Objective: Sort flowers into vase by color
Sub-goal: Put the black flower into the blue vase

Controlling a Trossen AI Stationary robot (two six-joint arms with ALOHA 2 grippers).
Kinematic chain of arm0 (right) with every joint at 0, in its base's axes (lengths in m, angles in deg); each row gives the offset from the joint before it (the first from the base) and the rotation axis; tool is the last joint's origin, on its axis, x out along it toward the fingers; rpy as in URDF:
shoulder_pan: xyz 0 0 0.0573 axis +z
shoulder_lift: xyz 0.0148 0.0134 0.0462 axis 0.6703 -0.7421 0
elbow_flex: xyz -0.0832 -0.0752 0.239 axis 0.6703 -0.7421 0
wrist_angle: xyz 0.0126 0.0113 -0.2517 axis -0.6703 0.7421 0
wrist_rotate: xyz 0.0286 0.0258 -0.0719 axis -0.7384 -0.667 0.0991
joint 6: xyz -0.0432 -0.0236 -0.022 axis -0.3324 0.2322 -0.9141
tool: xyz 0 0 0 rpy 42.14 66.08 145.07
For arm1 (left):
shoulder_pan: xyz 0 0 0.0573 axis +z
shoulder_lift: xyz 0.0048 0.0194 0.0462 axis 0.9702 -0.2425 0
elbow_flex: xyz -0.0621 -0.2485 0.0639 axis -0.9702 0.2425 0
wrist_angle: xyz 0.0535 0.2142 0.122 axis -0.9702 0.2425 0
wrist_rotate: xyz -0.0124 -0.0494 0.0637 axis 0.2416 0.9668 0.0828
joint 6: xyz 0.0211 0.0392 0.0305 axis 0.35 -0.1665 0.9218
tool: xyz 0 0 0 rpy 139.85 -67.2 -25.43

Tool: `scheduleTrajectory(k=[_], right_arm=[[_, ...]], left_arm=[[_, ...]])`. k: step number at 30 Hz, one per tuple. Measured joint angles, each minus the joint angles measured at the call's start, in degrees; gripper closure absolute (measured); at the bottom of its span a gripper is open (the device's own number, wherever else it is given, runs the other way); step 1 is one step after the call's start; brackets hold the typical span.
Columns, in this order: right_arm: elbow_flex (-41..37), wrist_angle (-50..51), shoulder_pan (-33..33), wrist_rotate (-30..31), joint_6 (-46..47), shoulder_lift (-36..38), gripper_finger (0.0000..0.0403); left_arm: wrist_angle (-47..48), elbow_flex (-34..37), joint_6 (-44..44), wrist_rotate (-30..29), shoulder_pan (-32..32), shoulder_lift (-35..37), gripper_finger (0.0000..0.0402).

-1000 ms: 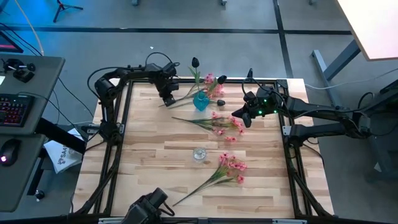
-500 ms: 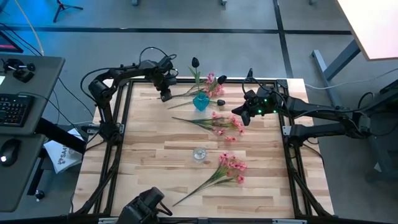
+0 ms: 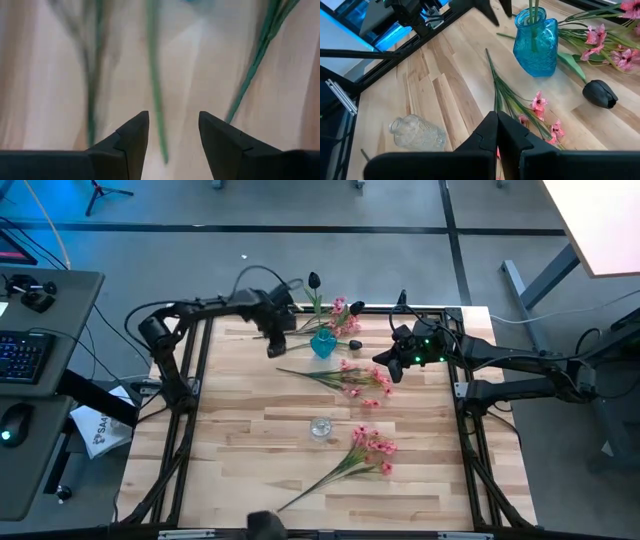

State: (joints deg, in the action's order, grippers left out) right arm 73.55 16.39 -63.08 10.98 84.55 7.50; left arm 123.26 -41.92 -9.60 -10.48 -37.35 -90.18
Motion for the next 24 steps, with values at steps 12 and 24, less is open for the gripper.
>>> scheduleTrajectory(k=[12, 24], right_arm=[[0.0, 0.03, 0.0, -0.02, -0.53, 0.0, 0.0401], [0.0, 0.08, 0.0, 0.03, -0.54, 0.0, 0.0401]], left_arm=[[-21.36, 9.23, -6.41, -11.86, -5.92, -0.19, 0.0243], [-20.73, 10.2, -7.33, -3.52, -1.62, -3.49, 0.0247]])
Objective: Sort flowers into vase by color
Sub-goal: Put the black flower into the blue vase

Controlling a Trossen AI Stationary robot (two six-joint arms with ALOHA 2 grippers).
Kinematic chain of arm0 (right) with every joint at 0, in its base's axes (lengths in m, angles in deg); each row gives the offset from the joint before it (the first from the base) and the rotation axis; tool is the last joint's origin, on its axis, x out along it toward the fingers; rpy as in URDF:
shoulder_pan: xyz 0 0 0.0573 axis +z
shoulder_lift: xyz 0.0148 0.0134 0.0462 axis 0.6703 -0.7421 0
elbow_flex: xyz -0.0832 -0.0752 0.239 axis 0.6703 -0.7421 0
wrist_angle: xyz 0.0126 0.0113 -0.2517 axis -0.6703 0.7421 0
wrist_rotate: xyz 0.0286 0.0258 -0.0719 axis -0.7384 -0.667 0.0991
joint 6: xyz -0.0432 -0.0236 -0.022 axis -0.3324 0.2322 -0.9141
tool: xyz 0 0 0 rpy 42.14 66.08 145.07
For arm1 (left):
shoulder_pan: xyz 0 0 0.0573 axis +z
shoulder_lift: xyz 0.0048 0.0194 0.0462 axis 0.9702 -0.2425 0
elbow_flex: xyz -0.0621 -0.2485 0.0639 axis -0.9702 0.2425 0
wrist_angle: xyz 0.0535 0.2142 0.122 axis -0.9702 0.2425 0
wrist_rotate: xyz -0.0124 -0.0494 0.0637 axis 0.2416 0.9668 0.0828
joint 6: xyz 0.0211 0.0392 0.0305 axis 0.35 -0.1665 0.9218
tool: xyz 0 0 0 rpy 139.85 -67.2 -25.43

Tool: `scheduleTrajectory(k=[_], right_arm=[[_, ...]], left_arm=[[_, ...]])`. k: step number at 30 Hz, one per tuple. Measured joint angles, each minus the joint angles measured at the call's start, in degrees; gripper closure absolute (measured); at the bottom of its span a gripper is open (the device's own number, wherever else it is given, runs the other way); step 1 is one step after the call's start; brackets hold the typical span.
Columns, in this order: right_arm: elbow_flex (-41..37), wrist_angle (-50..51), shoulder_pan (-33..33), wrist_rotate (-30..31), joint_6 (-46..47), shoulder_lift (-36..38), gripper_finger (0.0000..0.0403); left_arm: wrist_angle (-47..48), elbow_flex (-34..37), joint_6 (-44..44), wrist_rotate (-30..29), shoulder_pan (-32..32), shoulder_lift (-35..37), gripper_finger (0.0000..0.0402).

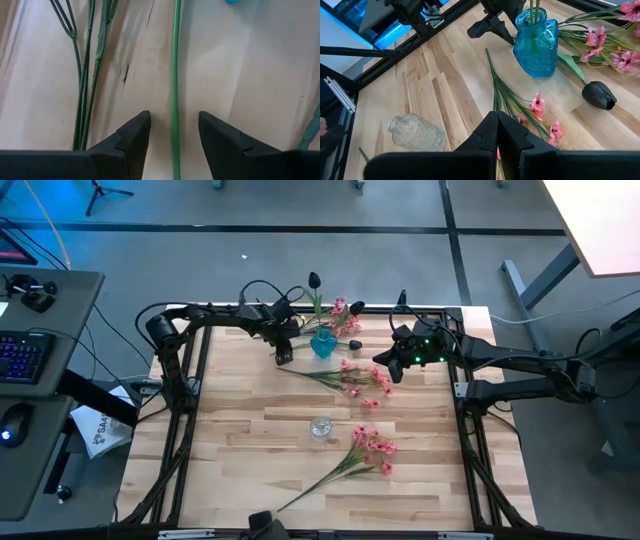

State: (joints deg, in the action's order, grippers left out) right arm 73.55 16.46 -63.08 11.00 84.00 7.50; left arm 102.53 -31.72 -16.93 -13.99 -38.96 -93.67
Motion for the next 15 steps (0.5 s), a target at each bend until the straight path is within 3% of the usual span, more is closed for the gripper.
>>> scheduleTrajectory(k=[3, 8, 15], right_arm=[[0.0, 0.01, 0.0, 0.09, 0.22, 0.0, 0.0401], [0.0, 0.08, 0.0, 0.13, 0.44, 0.0, 0.0401], [0.0, 0.01, 0.0, -0.35, 1.01, 0.0, 0.0401]], left_arm=[[1.37, -0.07, 0.5, -2.01, -0.37, -0.02, 0.0282], [3.74, -0.4, 0.44, -3.56, -0.21, 0.07, 0.0389], [10.39, -0.59, -0.81, -5.26, 4.18, 6.2, 0.0399]])
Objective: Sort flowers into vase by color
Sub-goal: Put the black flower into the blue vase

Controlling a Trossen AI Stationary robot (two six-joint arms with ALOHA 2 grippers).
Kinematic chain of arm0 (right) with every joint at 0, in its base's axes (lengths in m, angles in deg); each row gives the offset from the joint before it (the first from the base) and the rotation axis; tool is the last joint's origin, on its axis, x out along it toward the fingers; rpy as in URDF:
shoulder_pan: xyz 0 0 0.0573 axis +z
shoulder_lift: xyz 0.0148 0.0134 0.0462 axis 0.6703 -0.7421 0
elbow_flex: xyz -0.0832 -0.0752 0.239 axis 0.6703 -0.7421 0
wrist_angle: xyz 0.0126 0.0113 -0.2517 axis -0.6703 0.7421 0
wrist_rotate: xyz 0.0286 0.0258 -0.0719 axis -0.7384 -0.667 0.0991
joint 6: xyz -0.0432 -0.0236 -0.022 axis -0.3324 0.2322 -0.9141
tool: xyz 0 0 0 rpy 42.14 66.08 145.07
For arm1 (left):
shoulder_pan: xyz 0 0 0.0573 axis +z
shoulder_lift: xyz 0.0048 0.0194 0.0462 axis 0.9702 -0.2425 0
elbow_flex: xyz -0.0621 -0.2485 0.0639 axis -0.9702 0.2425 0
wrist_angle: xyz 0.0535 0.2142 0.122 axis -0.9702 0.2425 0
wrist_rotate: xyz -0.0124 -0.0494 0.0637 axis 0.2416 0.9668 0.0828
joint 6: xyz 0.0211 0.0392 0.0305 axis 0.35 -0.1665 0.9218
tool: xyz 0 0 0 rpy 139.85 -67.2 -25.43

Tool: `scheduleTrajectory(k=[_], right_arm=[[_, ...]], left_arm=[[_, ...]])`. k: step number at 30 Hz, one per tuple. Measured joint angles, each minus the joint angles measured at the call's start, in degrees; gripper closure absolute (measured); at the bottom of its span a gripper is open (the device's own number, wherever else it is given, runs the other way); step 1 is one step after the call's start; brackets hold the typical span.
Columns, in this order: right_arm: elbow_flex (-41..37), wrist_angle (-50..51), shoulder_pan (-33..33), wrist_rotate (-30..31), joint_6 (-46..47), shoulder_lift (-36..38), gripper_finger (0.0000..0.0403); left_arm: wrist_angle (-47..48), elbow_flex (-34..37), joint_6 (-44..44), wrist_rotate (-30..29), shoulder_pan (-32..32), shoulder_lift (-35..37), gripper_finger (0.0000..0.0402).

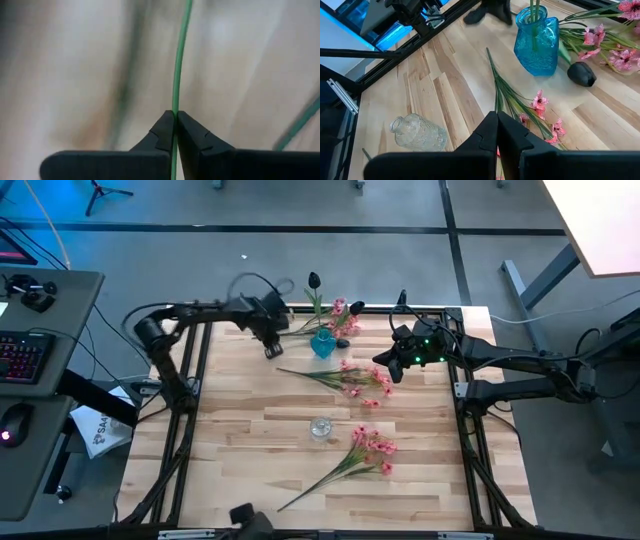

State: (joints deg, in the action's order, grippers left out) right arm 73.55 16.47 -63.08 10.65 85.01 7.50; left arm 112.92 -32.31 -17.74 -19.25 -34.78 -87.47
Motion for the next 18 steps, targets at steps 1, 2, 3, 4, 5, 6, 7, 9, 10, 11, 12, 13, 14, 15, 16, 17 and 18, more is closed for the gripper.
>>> scheduleTrajectory(k=[1, 2, 3, 4, 5, 6, 7, 9, 10, 11, 12, 13, 14, 15, 16, 17, 18], right_arm=[[0.0, -0.05, 0.0, -0.02, -0.29, 0.0, 0.0401], [0.0, -0.04, 0.02, -0.04, -0.58, 0.0, 0.0401], [0.0, -0.05, 0.0, -0.02, -0.87, 0.0, 0.0401], [0.0, -0.06, 0.0, -0.04, -0.9, 0.0, 0.0401], [0.0, -0.05, 0.01, -0.04, -0.93, 0.0, 0.0401], [0.0, -0.06, 0.01, -0.04, -0.97, 0.0, 0.0401], [0.0, -0.06, 0.01, -0.06, -0.97, 0.0, 0.0401], [0.0, -0.06, 0.0, -0.06, -0.99, 0.0, 0.0401], [0.0, -0.06, 0.0, -0.06, -0.99, 0.0, 0.0401], [0.0, -0.06, 0.02, -0.06, -0.99, 0.0, 0.0401], [0.0, -0.06, 0.0, -0.08, -0.99, 0.0, 0.0401], [0.0, -0.06, 0.02, -0.08, -1.0, 0.0, 0.0401], [0.0, -0.06, 0.02, -0.08, -1.02, 0.0, 0.0401], [0.0, -0.06, 0.0, -0.08, -1.09, 0.0, 0.0401], [0.0, -0.06, 0.01, -0.1, -1.31, 0.0, 0.0401], [0.0, -0.08, 0.0, -0.12, -1.5, 0.0, 0.0401], [0.0, -0.1, 0.0, -0.17, -1.7, 0.0, 0.0401]], left_arm=[[0.4, -0.13, 0.14, 0.04, 0.97, 1.88, 0.04], [0.99, -0.17, 0.26, 0.1, 1.91, 3.64, 0.04], [1.6, -0.16, 0.26, 0.26, 2.96, 5.25, 0.0401], [2.23, -0.09, 0.14, 0.32, 3.86, 6.82, 0.0401], [2.65, -0.02, -0.16, 0.35, 4.64, 8.6, 0.0401], [2.64, -0.02, -0.44, 0.54, 5.46, 10.51, 0.0401], [2.52, -0.12, -0.92, 0.75, 6.35, 12.71, 0.0401], [2.57, -0.17, -2.06, 0.96, 7.89, 16.23, 0.0401], [2.67, -0.17, -2.9, 1.32, 8.53, 17.78, 0.0401], [2.73, -0.15, -3.7, 2.23, 9.12, 19.19, 0.0401], [2.81, -0.15, -4.37, 3.85, 9.67, 20.73, 0.0401], [2.85, -0.15, -5.02, 5.82, 10.08, 22.27, 0.0401], [3.02, -0.19, -5.7, 7.73, 10.4, 23.5, 0.0401], [3.27, -0.21, -6.2, 9.24, 10.64, 24.67, 0.0401], [3.46, -0.21, -6.78, 10.18, 10.6, 25.57, 0.0401], [3.38, -0.18, -7.45, 10.64, 10.59, 26.49, 0.0401], [2.82, -0.17, -8.06, 10.77, 10.57, 27.47, 0.0401]])
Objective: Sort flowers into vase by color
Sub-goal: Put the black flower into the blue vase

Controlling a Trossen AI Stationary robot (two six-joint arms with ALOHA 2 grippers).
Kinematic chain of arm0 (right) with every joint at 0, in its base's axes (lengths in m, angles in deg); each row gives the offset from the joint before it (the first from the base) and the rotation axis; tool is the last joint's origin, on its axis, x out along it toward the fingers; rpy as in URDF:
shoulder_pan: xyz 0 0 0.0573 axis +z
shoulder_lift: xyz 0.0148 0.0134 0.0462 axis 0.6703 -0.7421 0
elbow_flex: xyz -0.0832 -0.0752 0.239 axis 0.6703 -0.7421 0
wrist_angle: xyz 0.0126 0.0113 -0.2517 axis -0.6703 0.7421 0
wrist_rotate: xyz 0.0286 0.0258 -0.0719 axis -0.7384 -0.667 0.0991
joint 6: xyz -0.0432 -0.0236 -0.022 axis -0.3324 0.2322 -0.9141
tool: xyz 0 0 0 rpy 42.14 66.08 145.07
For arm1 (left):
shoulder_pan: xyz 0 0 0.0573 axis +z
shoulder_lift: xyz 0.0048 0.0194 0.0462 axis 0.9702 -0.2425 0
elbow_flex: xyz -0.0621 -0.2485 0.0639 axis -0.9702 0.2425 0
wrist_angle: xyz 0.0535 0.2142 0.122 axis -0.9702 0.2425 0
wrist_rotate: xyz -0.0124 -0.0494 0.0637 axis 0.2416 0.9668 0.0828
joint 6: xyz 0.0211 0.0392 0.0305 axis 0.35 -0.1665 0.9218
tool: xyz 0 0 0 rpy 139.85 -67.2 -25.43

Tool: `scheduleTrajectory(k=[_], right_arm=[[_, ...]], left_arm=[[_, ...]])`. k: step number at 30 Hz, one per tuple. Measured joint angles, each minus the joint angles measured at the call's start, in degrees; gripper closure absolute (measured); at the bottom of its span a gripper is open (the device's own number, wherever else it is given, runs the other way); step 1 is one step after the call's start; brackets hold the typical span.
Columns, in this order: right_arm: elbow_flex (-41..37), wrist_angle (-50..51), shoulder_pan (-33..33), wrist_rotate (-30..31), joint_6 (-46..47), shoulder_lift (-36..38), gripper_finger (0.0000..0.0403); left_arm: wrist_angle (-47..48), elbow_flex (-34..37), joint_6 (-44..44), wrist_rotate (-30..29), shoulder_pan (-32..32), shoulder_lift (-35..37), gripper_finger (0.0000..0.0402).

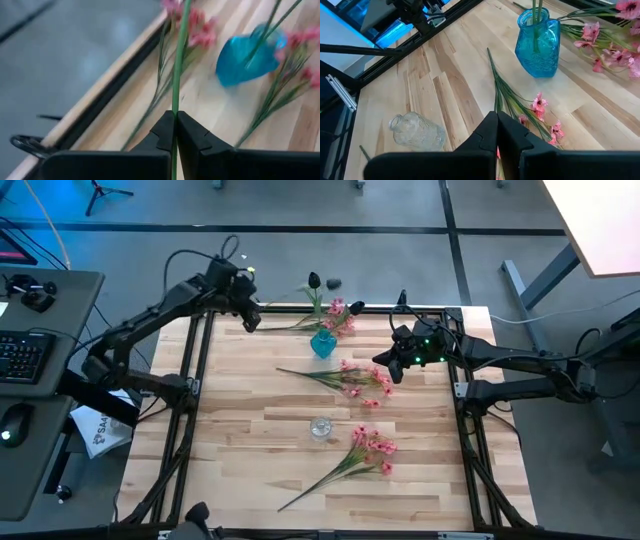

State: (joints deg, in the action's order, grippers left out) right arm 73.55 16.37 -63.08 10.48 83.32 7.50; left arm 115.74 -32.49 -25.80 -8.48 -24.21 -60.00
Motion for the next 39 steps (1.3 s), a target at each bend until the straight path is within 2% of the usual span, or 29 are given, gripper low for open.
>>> scheduleTrajectory(k=[4, 9, 14, 18, 21, 24, 30, 35, 39], right_arm=[[0.01, -4.78, -0.01, -0.11, -0.48, 0.01, 0.0401], [3.18, -13.87, -0.77, -0.11, -2.42, 0.55, 0.0401], [8.68, -13.6, -1.53, -0.04, -2.92, 0.48, 0.0401], [14.93, -15.91, -0.24, 0.13, -1.2, 0.43, 0.0401], [19.42, -16.18, 1.43, 0.3, -6.42, -0.46, 0.0398], [24.15, -15.76, 2.89, 3.12, -9.6, -2.75, 0.0388], [31.44, -15.43, 3.5, 5.77, -13.77, -10.32, 0.032], [37.04, -16.26, 3.5, 5.79, -15.87, -16.3, 0.0247], [41.19, -16.17, 3.5, 5.78, -17.3, -20.13, 0.0211]], left_arm=[[-6.7, 0.0, -4.51, 0.09, -0.01, 3.3, 0.0401], [-21.28, -0.04, -11.15, -2.03, -0.01, 6.8, 0.0401], [-35.77, -0.09, -17.92, -0.76, -1.12, 8.52, 0.0401], [-41.27, -0.17, -16.46, 4.75, -6.18, 8.31, 0.0401], [-42.27, -0.15, -12.97, 4.7, -12.5, 7.41, 0.0401], [-45.76, -0.07, -12.79, 4.1, -18.5, 6.03, 0.0401], [-57.65, -0.09, -15.17, -0.63, -27.65, 1.62, 0.0401], [-59.89, -0.13, -16.61, -2.94, -31.15, -1.01, 0.0401], [-59.99, -0.91, -17.15, -4.32, -32.64, -2.71, 0.0401]])
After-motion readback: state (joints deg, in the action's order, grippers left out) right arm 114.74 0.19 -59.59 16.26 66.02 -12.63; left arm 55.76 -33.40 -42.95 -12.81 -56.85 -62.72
